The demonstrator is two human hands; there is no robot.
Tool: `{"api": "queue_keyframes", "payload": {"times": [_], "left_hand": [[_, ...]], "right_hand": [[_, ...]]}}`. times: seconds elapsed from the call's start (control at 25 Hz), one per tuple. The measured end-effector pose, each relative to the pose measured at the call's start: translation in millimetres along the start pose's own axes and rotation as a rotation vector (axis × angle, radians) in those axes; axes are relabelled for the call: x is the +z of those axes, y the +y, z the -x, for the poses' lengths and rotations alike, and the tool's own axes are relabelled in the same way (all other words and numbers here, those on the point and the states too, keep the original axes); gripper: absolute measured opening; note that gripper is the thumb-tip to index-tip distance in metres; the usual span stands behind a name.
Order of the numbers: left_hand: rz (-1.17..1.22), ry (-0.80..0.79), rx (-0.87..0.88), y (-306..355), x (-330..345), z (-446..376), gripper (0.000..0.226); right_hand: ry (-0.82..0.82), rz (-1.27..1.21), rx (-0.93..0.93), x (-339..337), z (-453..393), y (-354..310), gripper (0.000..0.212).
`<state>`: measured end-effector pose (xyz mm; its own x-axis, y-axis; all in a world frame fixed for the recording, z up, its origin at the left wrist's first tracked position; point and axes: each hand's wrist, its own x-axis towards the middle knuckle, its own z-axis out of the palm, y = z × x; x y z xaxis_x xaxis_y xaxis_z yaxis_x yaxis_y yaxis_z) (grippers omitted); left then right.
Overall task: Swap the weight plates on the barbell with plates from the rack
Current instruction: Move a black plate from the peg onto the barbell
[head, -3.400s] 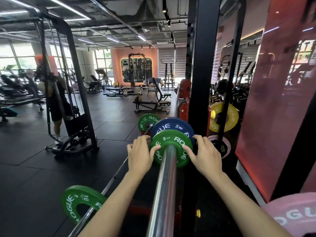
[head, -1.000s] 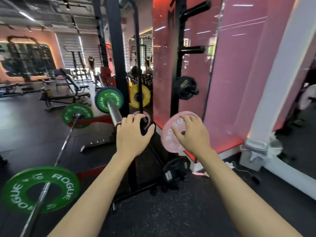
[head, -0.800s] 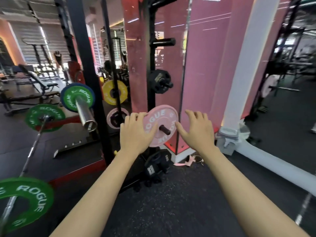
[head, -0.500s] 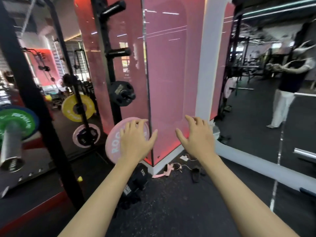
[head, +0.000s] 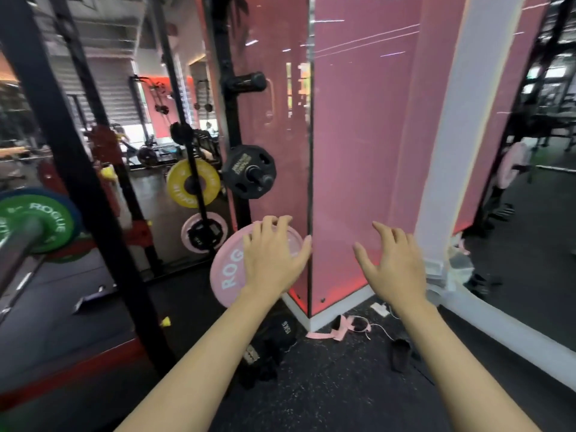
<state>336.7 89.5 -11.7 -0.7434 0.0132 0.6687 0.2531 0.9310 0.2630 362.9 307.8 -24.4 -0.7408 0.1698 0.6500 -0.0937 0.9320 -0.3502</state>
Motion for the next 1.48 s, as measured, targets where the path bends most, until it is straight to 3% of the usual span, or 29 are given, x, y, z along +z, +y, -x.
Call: {"api": "queue_keyframes", "payload": {"times": [0.24,0.56,0.92,1.48], "left_hand": [[-0.094,0.055,-0.089,-76,45,-58,0.057],[-0.073,0.207,-0.161,-164,110,-201,0.054],[-0.105,0.205,-0.294,-230,186,-267,0.057],[-0.290,0.153,-0.370,-239,209,-305,0.070]], "right_hand": [[-0.064,-0.110,-0.111,102,-67,-36,0.054],[-0.051,-0.188,-0.180,218,-221,-76,0.053],[-0.082,-0.240,-0.252,310,-325,-87,0.051],[-0.065,-0.466,-0.498,409,-420,-114,0.042]]}}
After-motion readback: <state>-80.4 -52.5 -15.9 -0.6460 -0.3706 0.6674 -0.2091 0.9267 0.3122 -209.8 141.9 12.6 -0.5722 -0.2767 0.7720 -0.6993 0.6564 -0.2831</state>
